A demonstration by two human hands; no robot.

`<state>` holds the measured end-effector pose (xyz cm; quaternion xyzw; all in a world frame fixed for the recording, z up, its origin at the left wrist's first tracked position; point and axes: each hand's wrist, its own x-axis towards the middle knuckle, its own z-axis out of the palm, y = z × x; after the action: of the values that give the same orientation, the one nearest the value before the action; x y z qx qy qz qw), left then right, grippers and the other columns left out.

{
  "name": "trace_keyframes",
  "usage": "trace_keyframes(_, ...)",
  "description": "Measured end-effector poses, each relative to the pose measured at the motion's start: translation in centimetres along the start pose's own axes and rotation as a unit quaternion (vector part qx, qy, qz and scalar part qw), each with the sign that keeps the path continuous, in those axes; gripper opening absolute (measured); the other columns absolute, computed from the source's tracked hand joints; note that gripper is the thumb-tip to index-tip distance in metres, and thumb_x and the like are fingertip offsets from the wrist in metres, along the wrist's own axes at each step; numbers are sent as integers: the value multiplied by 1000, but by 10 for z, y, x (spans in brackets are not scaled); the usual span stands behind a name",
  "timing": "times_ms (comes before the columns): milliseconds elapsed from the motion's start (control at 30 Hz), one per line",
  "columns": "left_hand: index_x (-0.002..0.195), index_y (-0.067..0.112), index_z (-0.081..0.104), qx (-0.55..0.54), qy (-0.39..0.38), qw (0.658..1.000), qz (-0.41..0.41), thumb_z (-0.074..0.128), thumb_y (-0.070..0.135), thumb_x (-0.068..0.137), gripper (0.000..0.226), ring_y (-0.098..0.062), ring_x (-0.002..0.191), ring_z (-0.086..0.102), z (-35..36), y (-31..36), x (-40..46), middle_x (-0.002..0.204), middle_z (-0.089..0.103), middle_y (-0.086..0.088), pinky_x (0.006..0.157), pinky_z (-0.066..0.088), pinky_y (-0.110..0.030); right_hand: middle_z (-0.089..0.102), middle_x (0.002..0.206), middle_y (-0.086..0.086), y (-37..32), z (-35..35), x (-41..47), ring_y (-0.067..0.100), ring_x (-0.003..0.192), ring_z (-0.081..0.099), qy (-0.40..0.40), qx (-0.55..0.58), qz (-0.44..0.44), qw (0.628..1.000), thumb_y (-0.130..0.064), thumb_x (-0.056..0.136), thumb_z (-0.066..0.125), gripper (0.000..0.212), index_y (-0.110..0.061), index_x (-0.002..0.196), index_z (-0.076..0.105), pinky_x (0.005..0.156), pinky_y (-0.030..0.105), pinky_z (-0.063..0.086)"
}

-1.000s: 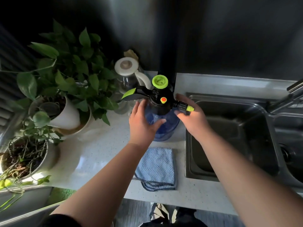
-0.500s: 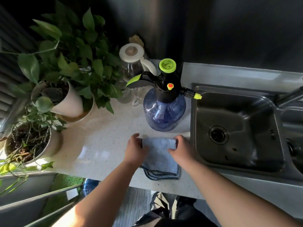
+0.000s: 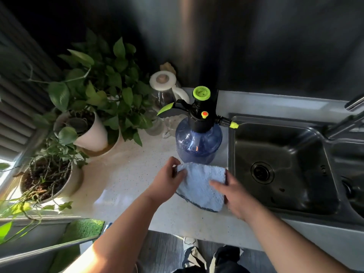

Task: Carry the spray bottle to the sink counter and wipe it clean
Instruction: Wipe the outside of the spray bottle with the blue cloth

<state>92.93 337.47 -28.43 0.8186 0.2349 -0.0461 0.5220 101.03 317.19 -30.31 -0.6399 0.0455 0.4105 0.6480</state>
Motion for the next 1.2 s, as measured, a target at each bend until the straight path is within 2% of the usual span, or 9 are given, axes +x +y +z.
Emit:
trace_keyframes(167,91,35,48,-94,-40,993,63,60,25,99,18,-6,54,35,-10,47,0,57,46,20,49,33,-19,73,114,12,-20,-21,-21,30,104,70,-160,190,73,966,-19,59,89,56,-19,113,71,76,41,58)
trace_keyframes(367,89,26,48,-60,-25,990,122,67,19,94,21,-2,50,32,-7,88,10,56,43,18,48,30,-16,67,119,24,-38,-27,-36,37,109,65,-230,180,110,950,-17,59,91,68,2,119,65,90,47,53)
trace_keyframes(567,96,19,58,57,129,988,56,78,38,82,30,-17,83,65,-15,96,20,94,71,0,68,46,-20,75,100,24,-52,-47,-34,39,88,73,3,229,98,968,-17,65,70,48,2,109,70,71,42,57)
trace_keyframes(667,132,6,55,186,128,971,73,81,44,78,71,-34,129,50,-16,94,34,133,61,-12,107,34,-37,78,85,13,-58,-68,-31,32,85,71,114,236,30,965,-12,80,59,33,-4,111,64,70,39,52)
trace_keyframes(733,138,-2,47,198,84,970,116,86,41,72,89,-40,137,39,-13,96,49,141,51,-19,119,22,-44,77,89,8,-66,-76,-29,25,87,69,147,195,-17,970,-12,89,56,19,-12,107,63,68,37,51)
trace_keyframes(867,119,6,53,76,82,988,106,93,34,64,74,-31,116,56,-7,97,77,120,61,-12,97,47,-43,68,110,7,-84,-64,-18,17,97,65,188,14,-95,977,-22,91,63,8,-22,100,62,88,38,52)
trace_keyframes(1000,113,30,47,-5,88,992,94,87,53,56,73,-21,115,61,3,93,91,110,63,9,93,45,-32,71,101,0,-83,-31,-6,-3,87,69,168,-76,-184,965,-21,90,67,10,-30,88,66,74,17,54)
trace_keyframes(1100,104,34,49,-1,95,992,81,75,70,48,72,-17,108,62,5,94,100,103,64,13,92,49,-30,65,116,14,-81,-14,2,24,109,63,174,-140,-249,942,-29,80,68,33,-19,111,62,94,44,52)
trace_keyframes(1200,87,38,48,-12,107,991,81,73,71,47,58,9,82,60,7,103,101,89,61,26,64,42,-1,51,140,7,-79,1,4,17,131,47,119,-197,-342,911,-24,87,60,54,-27,138,43,110,42,39)
